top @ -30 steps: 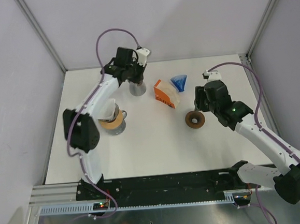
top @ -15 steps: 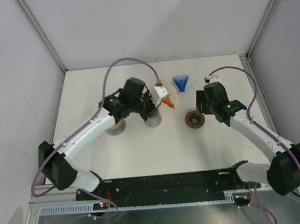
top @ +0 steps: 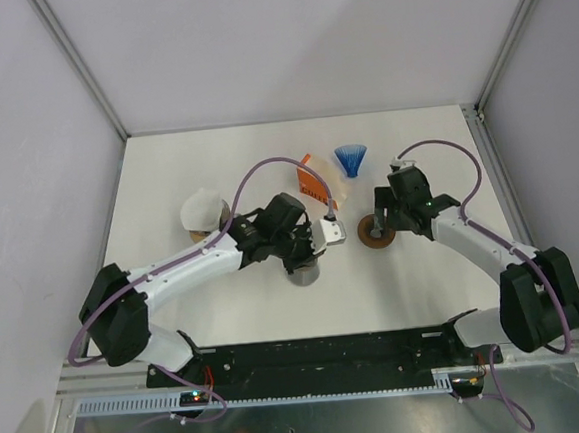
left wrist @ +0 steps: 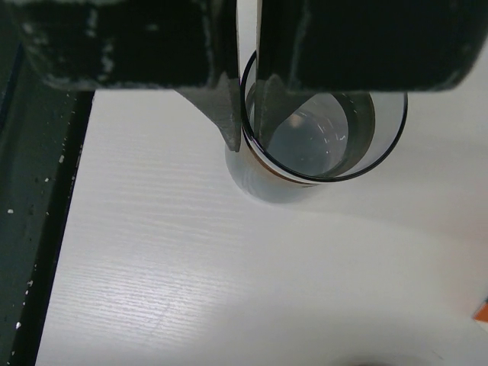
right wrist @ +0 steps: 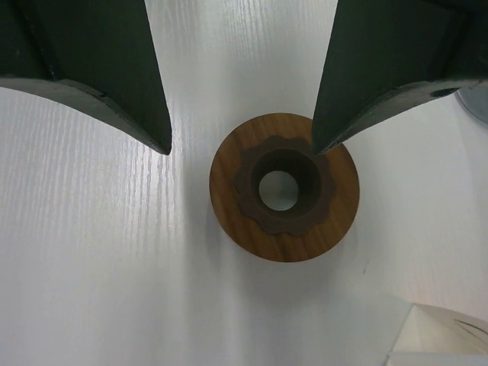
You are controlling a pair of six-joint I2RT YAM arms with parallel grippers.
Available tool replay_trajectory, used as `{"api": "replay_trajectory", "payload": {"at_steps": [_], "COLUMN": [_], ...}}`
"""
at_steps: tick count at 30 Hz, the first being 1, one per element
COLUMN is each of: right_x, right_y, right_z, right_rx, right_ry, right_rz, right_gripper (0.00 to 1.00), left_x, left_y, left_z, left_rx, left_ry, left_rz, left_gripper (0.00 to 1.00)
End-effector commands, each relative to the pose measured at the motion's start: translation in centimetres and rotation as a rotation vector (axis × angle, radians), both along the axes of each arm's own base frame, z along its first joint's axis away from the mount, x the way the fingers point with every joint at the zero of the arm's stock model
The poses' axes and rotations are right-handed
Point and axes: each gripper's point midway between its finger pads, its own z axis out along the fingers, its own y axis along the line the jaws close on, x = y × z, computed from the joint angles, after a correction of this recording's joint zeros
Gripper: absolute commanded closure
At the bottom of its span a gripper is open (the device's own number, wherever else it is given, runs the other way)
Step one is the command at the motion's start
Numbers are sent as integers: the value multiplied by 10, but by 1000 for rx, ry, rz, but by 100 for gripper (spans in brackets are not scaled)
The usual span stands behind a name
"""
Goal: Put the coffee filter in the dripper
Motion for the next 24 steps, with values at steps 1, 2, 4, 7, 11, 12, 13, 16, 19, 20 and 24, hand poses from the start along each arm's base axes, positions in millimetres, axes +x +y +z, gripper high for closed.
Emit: {"api": "replay_trajectory", "payload": {"at_steps": [1,2,4,7,11,12,13,16,19,20,24], "right_x": [9,10,12,14,15,14,14,13,12,11,12], "right_y": [1,1,1,3,5,5,5,5,6,6,7], "right_z": [-9,-12,-18,-28,-43,-47,-50,-63,-72,-73,-74], "right_rx": [43,46,52,58,61,58,53,44,48,52,58], "right_ry": [-1,3,14,34,68,79,87,119,145,150,151], "right_rz": [-17,-19,-19,-15,-8,-8,-9,-7,0,2,4], "right_gripper": [23,23,24,27,31,31,32,34,38,41,60], "left_x": [0,-3,-7,-12,-15,-14,-13,-8,4,8,15], "left_y": [-24,-25,-26,-27,-29,-29,-30,-32,-33,-33,-30], "left_z": [18,14,10,6,8,10,13,24,41,47,79], "left_rx": [-119,-116,-118,-127,-140,-143,-148,-164,-174,-172,-174], "left_ry": [-79,-72,-59,-43,-26,-28,-30,-45,-56,-58,-62], "left_rz": [-81,-93,-111,-134,-138,-134,-130,-104,-35,-3,60], "left_gripper": [100,100,100,100,84,77,70,55,44,40,29]}}
